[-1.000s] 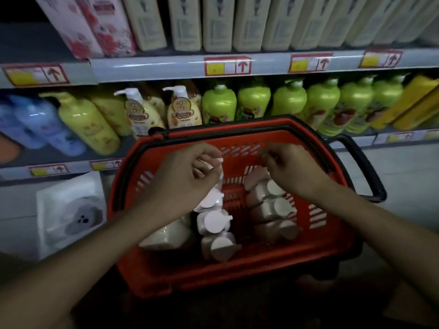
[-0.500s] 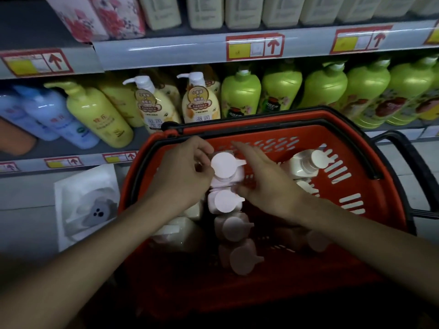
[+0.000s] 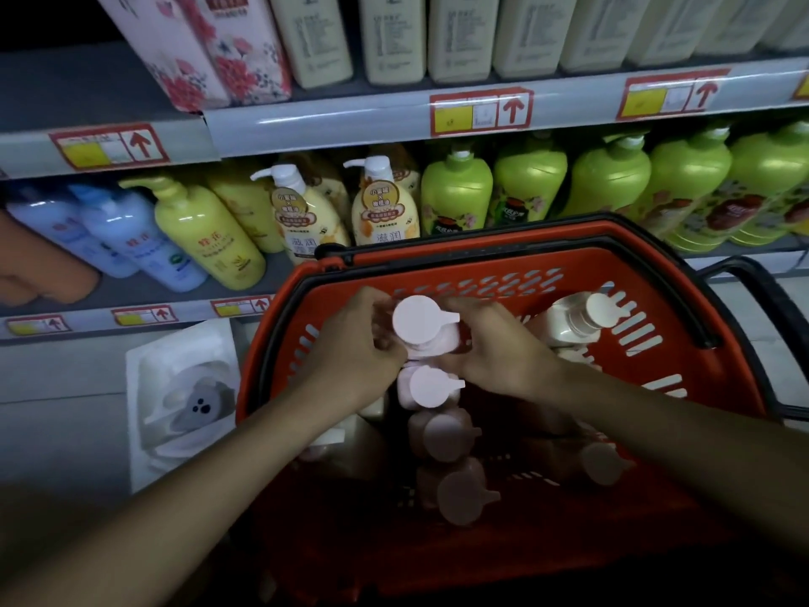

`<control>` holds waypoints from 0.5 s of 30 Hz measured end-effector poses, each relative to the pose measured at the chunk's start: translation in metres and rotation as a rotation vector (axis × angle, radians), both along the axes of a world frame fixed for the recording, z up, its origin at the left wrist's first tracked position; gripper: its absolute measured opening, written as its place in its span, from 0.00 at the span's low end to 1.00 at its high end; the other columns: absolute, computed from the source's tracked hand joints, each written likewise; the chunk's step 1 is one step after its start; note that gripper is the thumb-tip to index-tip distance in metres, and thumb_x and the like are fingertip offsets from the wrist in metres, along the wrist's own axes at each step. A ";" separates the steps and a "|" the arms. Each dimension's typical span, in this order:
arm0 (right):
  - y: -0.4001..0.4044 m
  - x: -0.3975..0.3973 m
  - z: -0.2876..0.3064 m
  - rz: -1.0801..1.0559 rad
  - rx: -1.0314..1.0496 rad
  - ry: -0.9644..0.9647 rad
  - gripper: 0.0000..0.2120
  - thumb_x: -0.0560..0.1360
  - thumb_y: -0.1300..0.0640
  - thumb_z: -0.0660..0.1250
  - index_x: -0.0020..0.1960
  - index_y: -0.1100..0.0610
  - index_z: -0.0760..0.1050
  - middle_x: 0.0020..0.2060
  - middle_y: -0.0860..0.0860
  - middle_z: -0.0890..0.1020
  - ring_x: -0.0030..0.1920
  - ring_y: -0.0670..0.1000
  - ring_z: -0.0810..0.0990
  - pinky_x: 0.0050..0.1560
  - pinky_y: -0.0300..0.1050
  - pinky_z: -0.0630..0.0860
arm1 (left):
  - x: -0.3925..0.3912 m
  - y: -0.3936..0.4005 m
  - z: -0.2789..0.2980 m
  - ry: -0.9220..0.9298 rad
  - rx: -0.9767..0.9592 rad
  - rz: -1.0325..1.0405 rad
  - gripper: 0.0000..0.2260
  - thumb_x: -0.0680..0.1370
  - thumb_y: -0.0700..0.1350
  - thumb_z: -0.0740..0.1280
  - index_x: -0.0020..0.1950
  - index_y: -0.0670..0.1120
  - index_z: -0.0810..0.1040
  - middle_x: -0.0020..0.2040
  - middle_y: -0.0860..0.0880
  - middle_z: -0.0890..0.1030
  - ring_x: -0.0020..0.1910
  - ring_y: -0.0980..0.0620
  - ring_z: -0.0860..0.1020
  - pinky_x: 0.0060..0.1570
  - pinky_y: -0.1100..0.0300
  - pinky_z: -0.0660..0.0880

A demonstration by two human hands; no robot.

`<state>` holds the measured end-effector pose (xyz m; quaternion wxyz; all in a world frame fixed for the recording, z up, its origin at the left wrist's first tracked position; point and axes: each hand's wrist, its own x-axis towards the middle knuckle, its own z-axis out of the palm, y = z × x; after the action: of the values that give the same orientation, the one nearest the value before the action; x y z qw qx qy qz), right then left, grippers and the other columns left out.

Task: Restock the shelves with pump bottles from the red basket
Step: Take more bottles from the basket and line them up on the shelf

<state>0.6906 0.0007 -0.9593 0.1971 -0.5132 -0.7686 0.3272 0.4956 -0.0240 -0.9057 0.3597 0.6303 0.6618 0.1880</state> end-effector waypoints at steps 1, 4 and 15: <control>-0.003 -0.003 0.007 -0.028 0.041 0.013 0.30 0.67 0.51 0.80 0.67 0.52 0.77 0.60 0.48 0.84 0.59 0.46 0.81 0.52 0.32 0.71 | 0.000 0.001 0.003 -0.006 0.041 0.023 0.16 0.74 0.41 0.72 0.58 0.52 0.73 0.52 0.55 0.81 0.50 0.55 0.80 0.49 0.58 0.77; -0.003 -0.013 0.040 -0.219 0.118 0.130 0.26 0.65 0.39 0.76 0.58 0.51 0.80 0.49 0.46 0.85 0.46 0.43 0.81 0.42 0.32 0.73 | 0.002 0.009 0.019 -0.158 0.218 0.110 0.18 0.73 0.44 0.74 0.60 0.51 0.74 0.54 0.56 0.81 0.51 0.58 0.81 0.50 0.59 0.78; -0.001 -0.011 0.126 -0.718 0.082 0.346 0.31 0.55 0.32 0.76 0.46 0.54 0.77 0.37 0.48 0.83 0.39 0.51 0.83 0.41 0.58 0.81 | 0.026 -0.003 0.050 -0.476 0.243 -0.195 0.34 0.68 0.58 0.77 0.68 0.75 0.63 0.65 0.73 0.72 0.66 0.71 0.71 0.60 0.69 0.73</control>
<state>0.6794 0.0002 -0.8333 0.4460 -0.6780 -0.5083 0.2882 0.5220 -0.0268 -0.8553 0.4432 0.6677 0.4673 0.3733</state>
